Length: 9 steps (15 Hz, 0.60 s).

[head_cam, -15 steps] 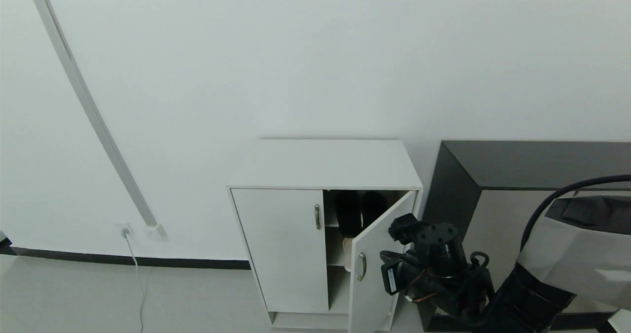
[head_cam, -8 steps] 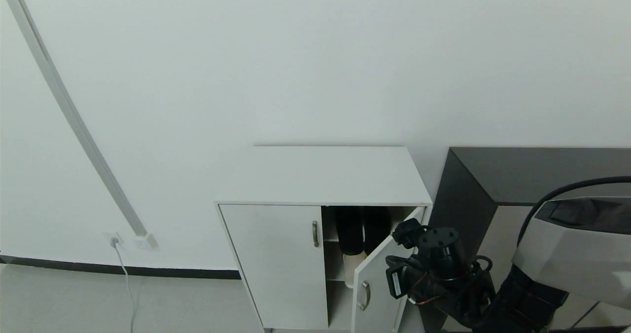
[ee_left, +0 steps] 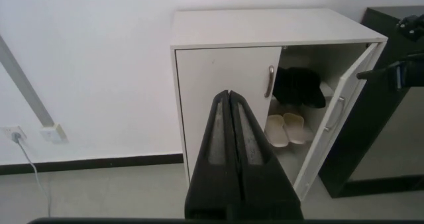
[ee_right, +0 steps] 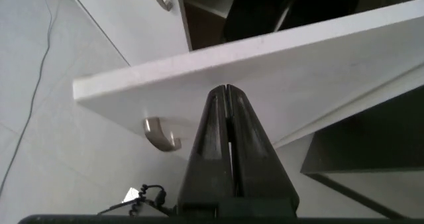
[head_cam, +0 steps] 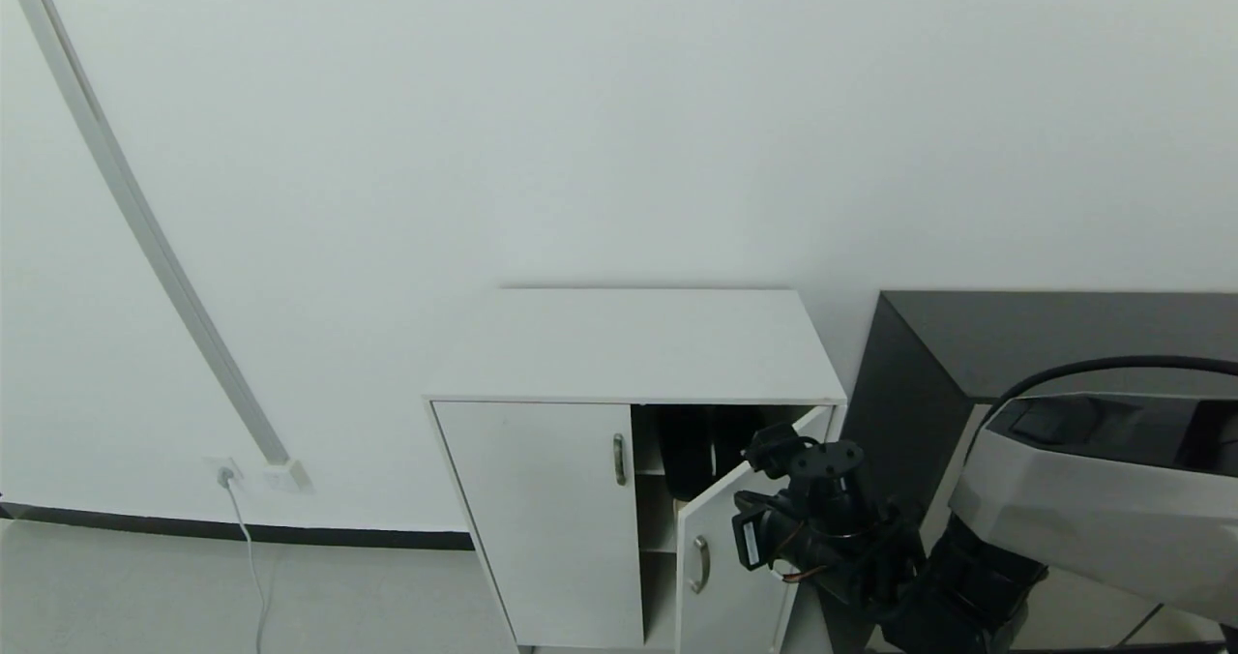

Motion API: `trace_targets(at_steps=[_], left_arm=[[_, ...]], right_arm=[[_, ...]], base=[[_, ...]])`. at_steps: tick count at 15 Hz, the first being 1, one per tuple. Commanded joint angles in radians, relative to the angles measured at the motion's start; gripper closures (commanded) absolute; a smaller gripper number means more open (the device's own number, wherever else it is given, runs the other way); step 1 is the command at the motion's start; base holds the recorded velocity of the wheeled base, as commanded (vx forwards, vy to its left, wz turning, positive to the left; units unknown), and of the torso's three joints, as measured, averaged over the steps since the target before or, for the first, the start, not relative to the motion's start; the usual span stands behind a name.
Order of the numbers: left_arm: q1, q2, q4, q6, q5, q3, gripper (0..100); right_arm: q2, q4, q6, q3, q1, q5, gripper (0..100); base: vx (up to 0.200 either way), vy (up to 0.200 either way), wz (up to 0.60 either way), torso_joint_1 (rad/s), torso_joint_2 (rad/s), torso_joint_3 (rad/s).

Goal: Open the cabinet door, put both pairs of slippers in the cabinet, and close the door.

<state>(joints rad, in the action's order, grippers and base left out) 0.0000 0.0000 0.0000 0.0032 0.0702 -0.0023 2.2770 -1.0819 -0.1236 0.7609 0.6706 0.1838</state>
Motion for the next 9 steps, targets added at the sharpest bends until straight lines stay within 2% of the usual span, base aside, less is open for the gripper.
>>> trace_targets(at_steps=[1,9], left_arm=[[0.0,0.002,0.0,0.0,0.0,0.001,100],[0.0,0.0,0.0,0.0,-0.003,0.001,100]], right_arm=[[0.05,0.002,0.001,0.051,-0.002,0.0,100],[0.128,0.027,0.004,0.212,-0.013,0.002,100]], base=[[0.0,0.0,0.0,0.0,0.0,0.0],[0.0,0.0,0.0,0.0,0.0,0.0]])
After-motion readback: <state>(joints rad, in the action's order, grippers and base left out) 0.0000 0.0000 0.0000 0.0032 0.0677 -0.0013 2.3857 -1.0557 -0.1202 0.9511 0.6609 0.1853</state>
